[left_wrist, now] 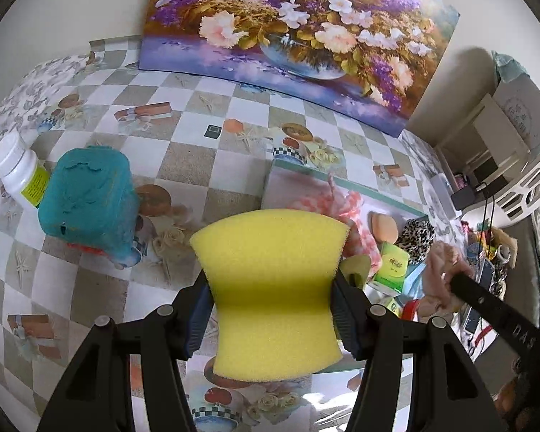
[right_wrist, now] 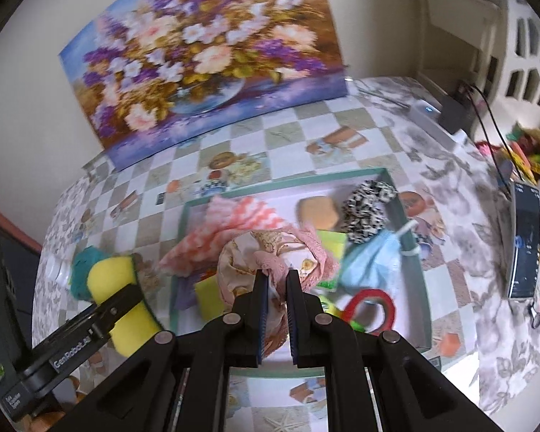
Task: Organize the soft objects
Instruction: 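Carry the sponge with the left tool while the right tool carries the scrunchie to the tray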
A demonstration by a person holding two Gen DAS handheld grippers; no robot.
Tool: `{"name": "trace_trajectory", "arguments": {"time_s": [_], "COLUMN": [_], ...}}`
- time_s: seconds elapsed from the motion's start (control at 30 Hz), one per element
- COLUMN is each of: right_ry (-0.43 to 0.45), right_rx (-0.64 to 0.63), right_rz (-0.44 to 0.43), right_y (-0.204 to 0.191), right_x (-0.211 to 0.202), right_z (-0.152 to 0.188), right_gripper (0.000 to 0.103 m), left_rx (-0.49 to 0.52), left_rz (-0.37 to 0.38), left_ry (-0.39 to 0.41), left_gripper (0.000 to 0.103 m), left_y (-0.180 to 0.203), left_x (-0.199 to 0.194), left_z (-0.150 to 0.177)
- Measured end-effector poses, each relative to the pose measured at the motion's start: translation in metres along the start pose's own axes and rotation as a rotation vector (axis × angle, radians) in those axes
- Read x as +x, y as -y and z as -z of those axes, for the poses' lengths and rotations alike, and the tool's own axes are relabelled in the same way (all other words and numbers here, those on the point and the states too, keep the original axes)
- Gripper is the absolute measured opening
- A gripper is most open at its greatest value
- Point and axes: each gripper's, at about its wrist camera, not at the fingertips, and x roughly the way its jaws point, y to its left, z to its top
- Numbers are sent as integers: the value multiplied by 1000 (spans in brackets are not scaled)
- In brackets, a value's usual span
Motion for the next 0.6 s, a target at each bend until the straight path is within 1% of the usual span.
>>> {"name": "trace_trajectory", "arguments": {"time_s": [0.17,0.43,0.6], "right_ry": [-13,-18,-22], "right_rx": [29,99,113], "right_rz": [14,35,45], "right_y": [13,38,44], "right_x": [7,8,9], "right_z": [-3,-4,-5], "right_gripper": [11,11,11], "left_rx": [33,144,154], "left_rz": [-5,18,43], "left_ry": [-25,-79,-127], "left_gripper": [61,62,62], "left_y": [6,37,45], "left_x": [7,22,33], "left_z": [1,15,20]}}
